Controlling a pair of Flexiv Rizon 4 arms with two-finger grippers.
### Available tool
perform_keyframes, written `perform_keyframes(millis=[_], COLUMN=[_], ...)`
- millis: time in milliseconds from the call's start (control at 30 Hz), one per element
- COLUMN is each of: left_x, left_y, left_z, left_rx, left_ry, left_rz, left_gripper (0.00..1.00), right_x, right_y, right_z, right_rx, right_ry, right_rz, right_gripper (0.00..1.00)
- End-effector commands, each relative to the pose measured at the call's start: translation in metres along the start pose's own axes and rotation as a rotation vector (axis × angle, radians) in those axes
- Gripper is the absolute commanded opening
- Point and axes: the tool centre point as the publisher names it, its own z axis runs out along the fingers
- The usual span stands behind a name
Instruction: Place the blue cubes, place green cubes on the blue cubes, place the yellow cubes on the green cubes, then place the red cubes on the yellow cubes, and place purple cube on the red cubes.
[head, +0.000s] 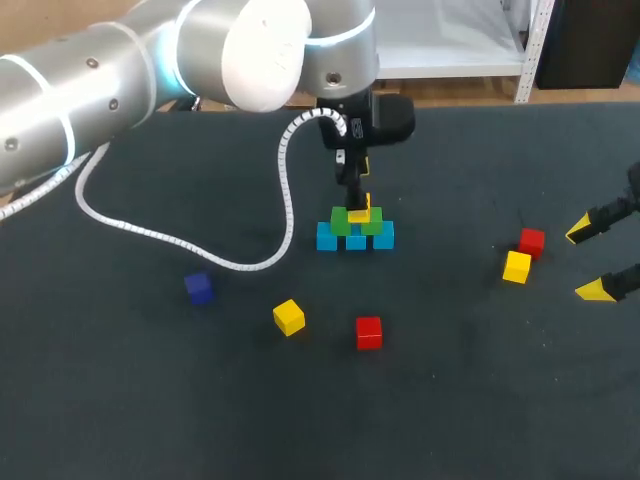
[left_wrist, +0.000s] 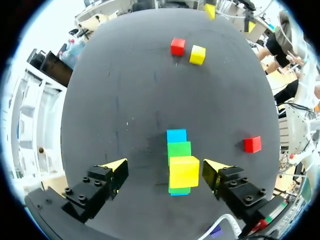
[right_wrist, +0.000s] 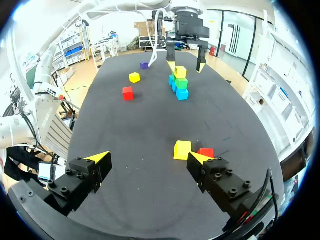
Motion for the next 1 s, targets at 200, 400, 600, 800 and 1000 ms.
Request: perform_keyframes(millis=[200, 400, 600, 800, 1000], left_x=[0.028, 0.062, 0.096, 0.109, 0.114], left_y=[-0.045, -0.073, -0.082, -0.094, -0.112], left_z=[-0.070, -0.109, -0.137, -0.148, -0.151], left_rx=[-0.031, -0.042, -0.048, -0.011, 0.021], left_ry=[-0.153, -0.216, -0.242, -0.255, -0.240], left_rz=[0.131, 0.305, 0.424, 0.564, 0.689], left_gripper=[1.00, 1.00, 1.00, 1.00, 1.00], right_x=[0.000, 0.000, 0.000, 0.000, 0.000], right_y=[0.000, 0.000, 0.000, 0.000, 0.000], right_z=[0.000, 0.000, 0.000, 0.000, 0.000], right_rx=[0.000, 0.000, 0.000, 0.000, 0.000], right_ry=[-0.002, -0.002, -0.002, -0.002, -0.002], right_rz=[-0.001, -0.001, -0.001, -0.001, -0.001], right_gripper=[1.00, 1.00, 1.00, 1.00, 1.00])
